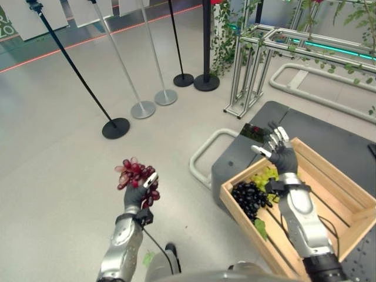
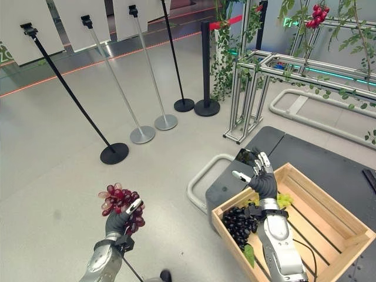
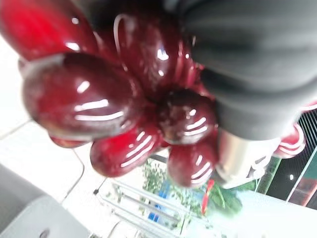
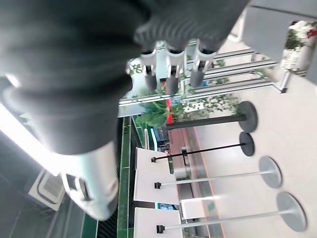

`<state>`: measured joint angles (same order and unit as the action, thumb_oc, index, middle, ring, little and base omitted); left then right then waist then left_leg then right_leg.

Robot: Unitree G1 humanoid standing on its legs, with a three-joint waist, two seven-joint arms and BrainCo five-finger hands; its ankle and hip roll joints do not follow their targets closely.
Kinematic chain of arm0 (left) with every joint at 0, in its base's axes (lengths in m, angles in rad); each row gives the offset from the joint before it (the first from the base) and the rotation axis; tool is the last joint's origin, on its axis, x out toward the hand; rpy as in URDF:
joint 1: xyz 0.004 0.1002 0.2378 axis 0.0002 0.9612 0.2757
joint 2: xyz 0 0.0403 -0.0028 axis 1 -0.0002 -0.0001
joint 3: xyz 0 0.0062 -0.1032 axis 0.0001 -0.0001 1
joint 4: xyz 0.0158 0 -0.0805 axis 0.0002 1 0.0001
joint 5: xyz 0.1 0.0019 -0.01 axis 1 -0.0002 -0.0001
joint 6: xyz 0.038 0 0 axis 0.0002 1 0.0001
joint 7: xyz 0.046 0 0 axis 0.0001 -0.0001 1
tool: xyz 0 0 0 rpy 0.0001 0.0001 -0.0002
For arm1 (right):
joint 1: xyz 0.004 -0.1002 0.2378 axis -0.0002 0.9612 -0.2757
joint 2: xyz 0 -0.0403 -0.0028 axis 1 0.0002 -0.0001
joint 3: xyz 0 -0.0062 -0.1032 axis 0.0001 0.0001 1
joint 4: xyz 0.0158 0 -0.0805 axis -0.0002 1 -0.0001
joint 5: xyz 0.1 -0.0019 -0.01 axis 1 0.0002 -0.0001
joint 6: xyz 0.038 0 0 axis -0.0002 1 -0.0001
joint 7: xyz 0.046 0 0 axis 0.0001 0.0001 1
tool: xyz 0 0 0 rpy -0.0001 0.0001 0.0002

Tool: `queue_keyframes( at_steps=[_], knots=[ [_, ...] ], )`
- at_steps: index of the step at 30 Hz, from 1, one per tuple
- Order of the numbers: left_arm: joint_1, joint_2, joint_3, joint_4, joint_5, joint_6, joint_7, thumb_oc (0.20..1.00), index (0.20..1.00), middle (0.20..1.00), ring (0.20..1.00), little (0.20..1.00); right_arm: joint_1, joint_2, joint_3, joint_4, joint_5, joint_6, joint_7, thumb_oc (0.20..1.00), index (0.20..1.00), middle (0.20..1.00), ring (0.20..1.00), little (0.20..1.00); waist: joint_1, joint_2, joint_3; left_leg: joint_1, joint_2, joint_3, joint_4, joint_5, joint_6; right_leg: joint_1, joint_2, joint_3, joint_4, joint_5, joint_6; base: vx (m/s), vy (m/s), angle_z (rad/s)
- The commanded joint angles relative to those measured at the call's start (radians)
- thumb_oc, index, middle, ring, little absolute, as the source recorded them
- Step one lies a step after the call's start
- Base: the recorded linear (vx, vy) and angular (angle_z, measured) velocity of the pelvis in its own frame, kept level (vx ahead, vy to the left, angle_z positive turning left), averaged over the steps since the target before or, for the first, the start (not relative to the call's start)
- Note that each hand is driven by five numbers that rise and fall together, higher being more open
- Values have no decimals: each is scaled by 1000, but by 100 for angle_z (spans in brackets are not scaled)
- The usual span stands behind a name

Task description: Pick up the fruits from the basket on one side to the basket on the other side

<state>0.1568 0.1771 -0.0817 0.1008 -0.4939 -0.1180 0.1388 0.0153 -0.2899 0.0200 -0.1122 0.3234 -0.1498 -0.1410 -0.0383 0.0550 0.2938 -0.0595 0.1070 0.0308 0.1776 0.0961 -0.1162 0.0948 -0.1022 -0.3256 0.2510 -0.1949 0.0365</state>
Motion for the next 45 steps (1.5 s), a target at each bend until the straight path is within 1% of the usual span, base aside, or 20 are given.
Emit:
queue_keyframes(
  at_steps=[1,5,9,13,17,21,22,23,24,28,29,30,31,33,34,37,41,43,44,45],
  knots=[
    [-16,16,82,-124,-12,-68,-18,200,200,200,200,200,-46,-14,-21,-53,-28,-53,2,1000,1000,1000,1000,1000,-16,-34,-70,22,69,-11,256,-243,-53,-15,-8,-35,-196,10,-6,-143,60,106],
    [-16,18,89,-143,-15,-66,-20,200,200,200,200,200,-36,-18,-43,-55,-27,-52,-4,1000,1000,1000,1000,1000,-38,-28,-97,100,82,24,242,-265,-54,-67,-42,-128,-168,22,-3,-170,97,67],
    [-24,36,89,-181,2,-57,-33,200,200,200,200,200,-26,1,-68,-61,-26,-53,-22,1000,1000,1000,1000,1000,-45,-8,-112,155,81,88,147,-377,-32,-130,-80,-223,-125,56,24,-179,159,123],
    [-23,63,87,-205,38,-53,-39,200,200,200,200,200,-22,28,-63,-52,-26,-54,-34,1000,1000,1000,1000,1000,-29,-15,-119,175,103,149,49,-370,-19,-164,-111,-272,-126,119,56,-222,221,122],
    [-34,84,91,-216,63,-53,-26,200,200,200,200,200,-42,58,-49,-39,-16,-59,-45,1000,1000,1000,1000,1000,-5,-46,-108,171,64,136,-19,-351,3,-191,-136,-268,-164,187,94,-259,203,28],
    [-57,121,112,-235,107,-61,-10,200,200,200,200,200,-72,66,-34,-16,-29,-47,-44,1000,1000,1000,1000,1000,25,-95,-66,139,-22,95,-122,-281,38,-236,-182,-221,-175,251,141,-277,234,39],
    [-62,125,110,-228,109,-65,-7,200,200,200,200,200,-74,63,-34,-8,-36,-42,-45,1000,1000,1000,1000,1000,14,-91,-58,129,-26,72,-117,-277,45,-252,-174,-139,-145,235,150,-194,148,67],
    [-63,125,110,-228,110,-65,-7,200,200,200,200,200,-75,63,-34,-7,-36,-42,-46,1000,1000,1000,1000,1000,16,-92,-59,127,-27,74,-115,-278,46,-258,-176,-136,-138,231,150,-148,232,62],
    [-77,134,88,-219,94,-68,-16,200,200,200,200,200,-68,59,-36,-6,-36,-30,-40,1000,1000,1000,1000,1000,-4,-95,-57,90,-60,20,-98,-260,63,-251,-127,89,-77,181,155,-134,208,66],
    [-58,147,88,-228,108,-61,-42,200,200,200,200,200,-33,58,-43,-3,-40,-22,-9,1000,1000,1000,1000,1000,3,-92,-81,33,-82,-62,-129,-186,90,-210,-27,220,19,90,124,-125,117,113],
    [-60,143,83,-226,107,-58,-50,200,200,200,200,200,-30,63,-54,5,-38,-26,-6,1000,1000,1000,1000,1000,-7,-90,-98,-1,-97,-110,-133,-155,100,-202,94,338,92,6,94,-71,62,73],
    [-60,143,82,-226,107,-58,-50,200,200,200,200,200,-30,63,-54,5,-38,-27,-6,1000,1000,1000,1000,1000,-6,-90,-99,-3,-96,-109,-133,-155,99,-204,94,338,92,7,94,-83,126,123],
    [-65,133,77,-221,113,-60,-55,200,200,200,200,200,-35,58,-53,10,-33,-35,-4,1000,1000,1000,1000,1000,-15,-92,-107,-23,-132,-162,-120,-133,105,-179,183,446,122,-35,61,-39,71,137],
    [-67,123,73,-224,113,-62,-56,200,200,200,200,200,-38,57,-49,14,-18,-48,-6,1000,1000,1000,1000,1000,-15,-95,-109,-46,-166,-205,-115,-112,108,-137,216,515,87,-73,19,-72,36,119],
    [-56,121,79,-225,117,-61,-52,200,200,200,200,200,-35,52,-41,10,-13,-44,1,1000,1000,1000,1000,1000,-2,-93,-98,-54,-176,-226,-107,-101,106,-149,214,505,124,-89,-6,-67,-52,65],
    [-65,109,82,-229,91,-76,-52,200,200,200,200,200,-62,33,-19,18,5,-49,2,1000,1000,1000,1000,1000,20,-94,-88,-125,-192,-232,-90,-70,83,-70,183,505,-105,-66,-5,-130,-93,40],
    [-39,101,103,-234,51,-74,-65,200,200,200,200,200,-63,14,-26,11,5,-45,10,1000,1000,1000,1000,1000,54,-68,-65,-206,-147,-241,-93,-7,26,-34,167,474,-211,-31,-23,-159,-67,21],
    [-35,91,109,-229,39,-71,-65,200,200,200,200,200,-62,7,-44,5,-1,-47,5,1000,1000,1000,1000,1000,36,-66,-44,-237,-122,-182,-88,-13,23,-39,152,430,-205,-35,-22,-264,19,74],
    [-35,79,108,-221,32,-67,-70,200,200,200,200,200,-60,-1,-60,1,-10,-46,-5,1000,1000,1000,1000,1000,7,-63,-29,-224,-78,-34,-36,-61,43,-53,116,356,-198,-26,-14,-282,21,151],
    [-36,83,107,-217,32,-64,-77,200,200,200,200,200,-57,-3,-61,0,-13,-44,-9,1000,1000,1000,1000,1000,-2,-61,-32,-207,-52,8,1,-80,44,-67,102,319,-192,-17,-10,-282,19,157]
  ],
)
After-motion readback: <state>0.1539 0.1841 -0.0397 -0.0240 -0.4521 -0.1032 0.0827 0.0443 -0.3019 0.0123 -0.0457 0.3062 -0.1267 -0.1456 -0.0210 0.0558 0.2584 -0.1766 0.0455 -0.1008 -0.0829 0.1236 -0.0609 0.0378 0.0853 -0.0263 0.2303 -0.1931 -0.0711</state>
